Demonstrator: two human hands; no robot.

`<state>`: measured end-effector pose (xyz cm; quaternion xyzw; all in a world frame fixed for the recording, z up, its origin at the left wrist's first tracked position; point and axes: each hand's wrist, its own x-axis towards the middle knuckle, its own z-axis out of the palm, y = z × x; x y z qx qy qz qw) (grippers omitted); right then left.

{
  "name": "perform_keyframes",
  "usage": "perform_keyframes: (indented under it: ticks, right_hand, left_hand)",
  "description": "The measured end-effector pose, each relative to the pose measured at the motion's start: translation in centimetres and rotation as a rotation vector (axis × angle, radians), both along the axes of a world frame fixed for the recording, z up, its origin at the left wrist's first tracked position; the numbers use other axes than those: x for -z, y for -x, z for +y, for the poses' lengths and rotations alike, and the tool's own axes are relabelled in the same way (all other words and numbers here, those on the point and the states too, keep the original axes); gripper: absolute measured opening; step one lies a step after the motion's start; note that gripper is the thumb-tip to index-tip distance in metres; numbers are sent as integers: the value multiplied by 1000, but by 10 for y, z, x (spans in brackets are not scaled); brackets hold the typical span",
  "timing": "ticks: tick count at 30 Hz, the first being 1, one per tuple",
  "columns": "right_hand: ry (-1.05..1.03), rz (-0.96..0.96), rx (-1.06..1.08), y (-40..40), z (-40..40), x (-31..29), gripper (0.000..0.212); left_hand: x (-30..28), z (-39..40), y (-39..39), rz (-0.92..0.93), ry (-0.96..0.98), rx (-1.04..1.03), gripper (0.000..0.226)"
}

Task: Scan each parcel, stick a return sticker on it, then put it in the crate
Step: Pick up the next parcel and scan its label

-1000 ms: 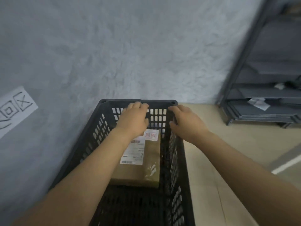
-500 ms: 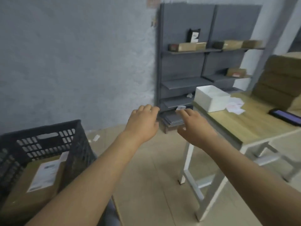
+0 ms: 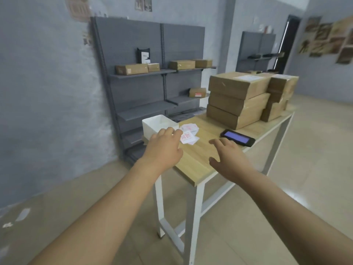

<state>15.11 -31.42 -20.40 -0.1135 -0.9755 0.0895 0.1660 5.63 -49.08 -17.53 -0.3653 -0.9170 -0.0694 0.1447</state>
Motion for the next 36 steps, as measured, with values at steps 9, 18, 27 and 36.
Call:
perform_keyframes:
  ticks: [9, 18, 27, 36]
  right_hand:
    - [-2, 47, 149, 66, 128, -24, 50]
    - [29, 160, 210, 118, 246, -47, 49]
    - [86, 246, 154, 176, 400, -61, 52]
    - [216, 254, 90, 247, 516, -86, 51]
  left_hand:
    - [-20, 135, 99, -10, -91, 123, 46]
    - [-51, 257, 157, 60, -94, 161, 48]
    - [-51, 389, 196, -103, -322, -30, 52]
    - [-59, 474, 241, -413, -607, -332, 59]
